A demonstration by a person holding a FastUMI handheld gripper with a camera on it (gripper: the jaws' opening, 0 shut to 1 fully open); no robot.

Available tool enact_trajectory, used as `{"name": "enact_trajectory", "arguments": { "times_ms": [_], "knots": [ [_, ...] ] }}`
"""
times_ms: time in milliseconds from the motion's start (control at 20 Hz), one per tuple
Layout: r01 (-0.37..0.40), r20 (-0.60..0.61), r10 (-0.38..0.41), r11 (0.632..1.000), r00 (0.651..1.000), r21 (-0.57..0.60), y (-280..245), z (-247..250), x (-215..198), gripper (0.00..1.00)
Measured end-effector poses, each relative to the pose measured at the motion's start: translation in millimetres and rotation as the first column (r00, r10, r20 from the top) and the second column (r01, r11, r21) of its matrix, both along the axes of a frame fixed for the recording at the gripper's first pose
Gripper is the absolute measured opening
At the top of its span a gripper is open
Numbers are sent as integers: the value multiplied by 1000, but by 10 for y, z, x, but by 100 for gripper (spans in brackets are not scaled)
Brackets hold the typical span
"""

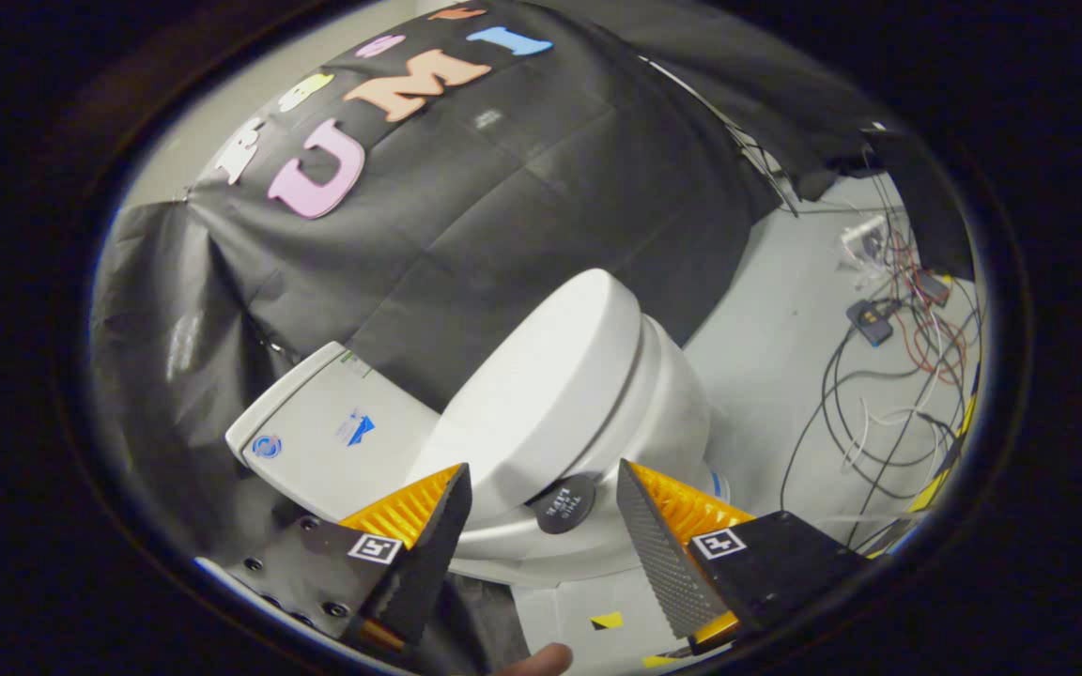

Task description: Open the toilet lid.

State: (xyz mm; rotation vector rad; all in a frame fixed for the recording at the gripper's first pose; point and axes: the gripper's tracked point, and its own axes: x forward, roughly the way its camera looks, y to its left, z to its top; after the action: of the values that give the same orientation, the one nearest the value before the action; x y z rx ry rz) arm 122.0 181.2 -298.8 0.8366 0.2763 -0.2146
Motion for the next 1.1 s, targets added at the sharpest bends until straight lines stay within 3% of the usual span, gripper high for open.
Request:
{"name": "enact_trajectory", "arguments": {
  "times_ms": [250, 350, 450, 600, 850, 900, 1100],
  "knots": [
    [40, 4, -41, 989, 999, 144, 39, -163, 97, 84],
    [34, 12, -37, 983, 999, 182, 121, -188, 128, 62],
    [25, -11, -23, 976, 1000, 216, 186, -278, 181, 62],
    [-47, -75, 63, 978, 995, 202, 433, -454, 177, 62],
    [-10, -35, 21, 958, 999, 285, 344, -423, 212, 62],
    [-34, 6, 34, 937, 999, 347, 411, -361, 250, 56],
    [9, 21, -21, 888, 1000, 459, 416, -337, 253, 31]
  ]
}}
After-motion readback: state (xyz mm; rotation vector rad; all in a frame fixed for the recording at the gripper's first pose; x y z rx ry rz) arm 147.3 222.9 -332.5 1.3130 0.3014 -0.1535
